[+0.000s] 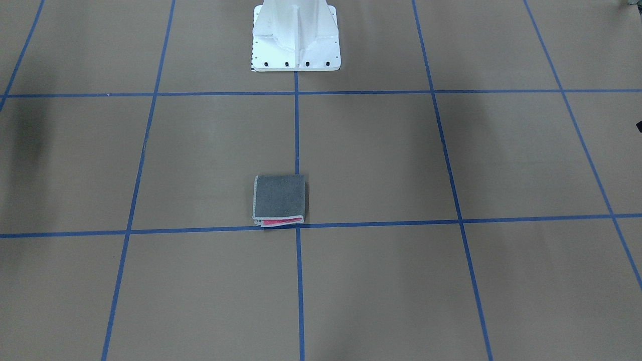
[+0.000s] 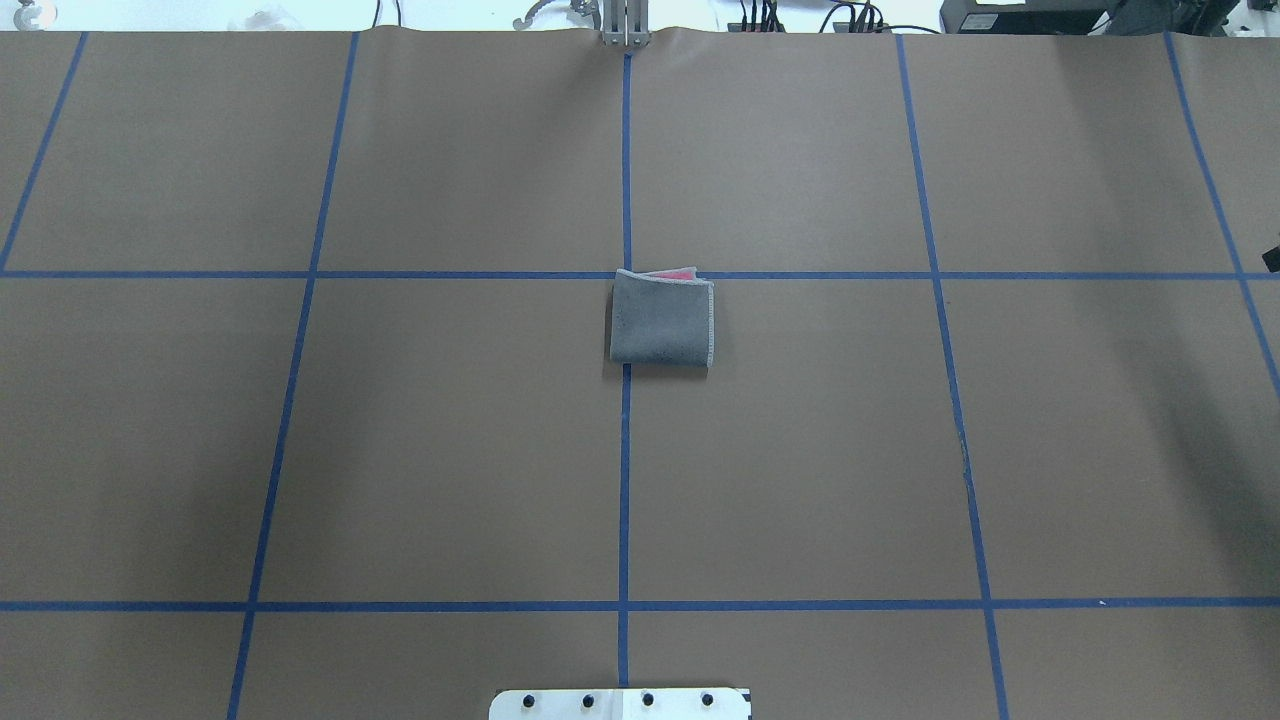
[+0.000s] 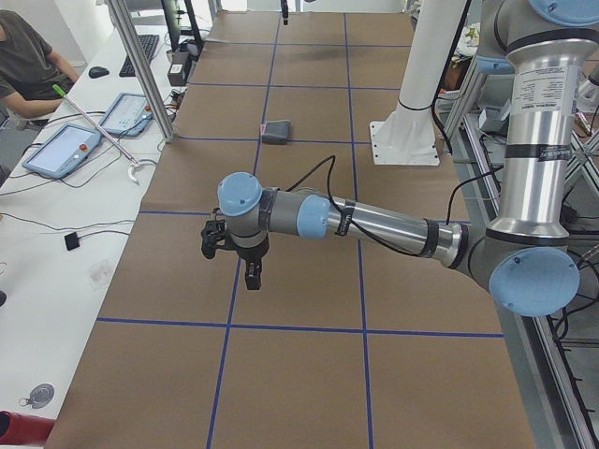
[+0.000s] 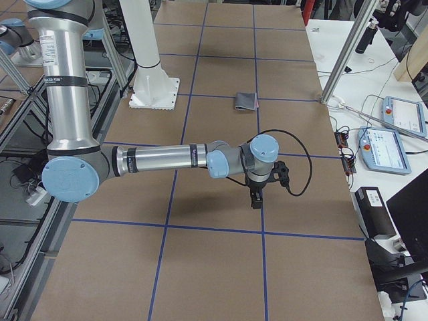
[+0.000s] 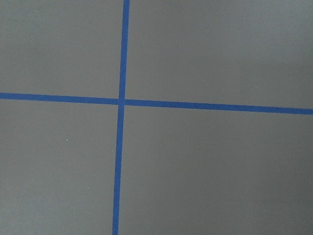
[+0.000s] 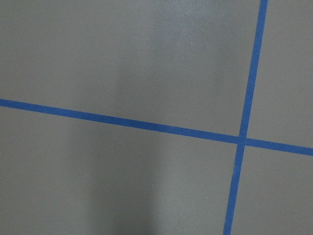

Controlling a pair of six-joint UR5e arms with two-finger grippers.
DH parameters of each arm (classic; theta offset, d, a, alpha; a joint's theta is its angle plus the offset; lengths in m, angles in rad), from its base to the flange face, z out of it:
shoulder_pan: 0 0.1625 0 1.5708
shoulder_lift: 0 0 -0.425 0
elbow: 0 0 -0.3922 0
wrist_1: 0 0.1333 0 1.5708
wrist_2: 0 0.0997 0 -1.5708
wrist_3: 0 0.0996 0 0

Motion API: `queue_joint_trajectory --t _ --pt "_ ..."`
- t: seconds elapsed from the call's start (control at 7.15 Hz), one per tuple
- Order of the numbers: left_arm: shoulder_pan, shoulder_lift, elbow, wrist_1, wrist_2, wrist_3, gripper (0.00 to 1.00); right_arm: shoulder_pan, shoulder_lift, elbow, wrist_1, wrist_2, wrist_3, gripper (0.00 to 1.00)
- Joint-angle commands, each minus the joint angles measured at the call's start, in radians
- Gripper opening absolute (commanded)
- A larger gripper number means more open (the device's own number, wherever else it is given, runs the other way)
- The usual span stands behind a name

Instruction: Fold towel twice with both arms

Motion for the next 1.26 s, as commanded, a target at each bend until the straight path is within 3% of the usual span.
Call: queue_joint_trajectory --t 0.0,0.42,1.12 --pt "0.002 -0.012 0.012 0.001 0.012 0.057 0.99 0.0 -0.004 0.006 0.007 -0.017 -0.008 1.0" --pt "0.001 -0.064 0.127 -0.001 0.01 0.059 0.99 0.001 -0.019 0.006 0.002 -0.027 -0.011 1.0" --pt "-0.041 -0.046 0.155 -0.01 0.001 0.056 0.99 0.004 0.002 0.004 0.004 -0.027 -0.005 1.0"
